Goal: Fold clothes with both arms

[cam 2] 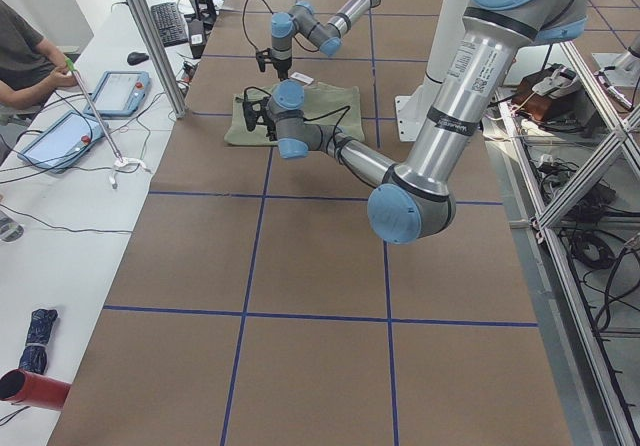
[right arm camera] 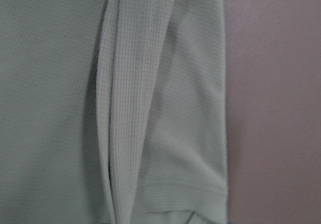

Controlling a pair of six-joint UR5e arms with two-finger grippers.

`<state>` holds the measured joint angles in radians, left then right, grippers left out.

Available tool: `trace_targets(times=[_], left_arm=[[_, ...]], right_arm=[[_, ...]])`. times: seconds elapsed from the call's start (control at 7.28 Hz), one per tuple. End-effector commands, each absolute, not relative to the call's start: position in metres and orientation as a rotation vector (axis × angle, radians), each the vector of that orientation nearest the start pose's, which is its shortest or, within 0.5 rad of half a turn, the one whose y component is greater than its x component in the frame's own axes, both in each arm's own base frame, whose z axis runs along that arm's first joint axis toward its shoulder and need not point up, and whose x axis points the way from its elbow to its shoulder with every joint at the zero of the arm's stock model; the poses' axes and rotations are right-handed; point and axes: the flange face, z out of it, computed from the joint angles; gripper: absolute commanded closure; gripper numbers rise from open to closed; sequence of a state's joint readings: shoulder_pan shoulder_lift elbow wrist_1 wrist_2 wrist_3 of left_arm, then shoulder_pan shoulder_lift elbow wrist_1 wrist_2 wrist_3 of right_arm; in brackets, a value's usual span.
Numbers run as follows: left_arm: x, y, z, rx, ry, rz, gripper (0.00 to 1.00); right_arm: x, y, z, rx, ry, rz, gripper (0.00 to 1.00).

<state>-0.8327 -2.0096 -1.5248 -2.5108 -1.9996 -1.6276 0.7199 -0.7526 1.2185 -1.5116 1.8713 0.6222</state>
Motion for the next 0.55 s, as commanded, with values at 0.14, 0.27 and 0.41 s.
trace_targets(times=[0.14, 0.27, 0.41], left_arm=[[0.356, -0.554, 0.321, 0.152, 1.364, -0.465, 0.32], [0.341, -0.561, 0.320, 0.138, 1.370, -0.462, 0.32], [0.338, -0.561, 0.318, 0.141, 1.374, -0.461, 0.32]], right_arm=[[-0.454, -0.635, 0.332, 0.197, -0.598, -0.344, 0.03], [-0.452, -0.625, 0.310, 0.197, -0.629, -0.265, 0.03], [-0.460, -0.599, 0.285, 0.196, -0.683, -0.191, 0.03]])
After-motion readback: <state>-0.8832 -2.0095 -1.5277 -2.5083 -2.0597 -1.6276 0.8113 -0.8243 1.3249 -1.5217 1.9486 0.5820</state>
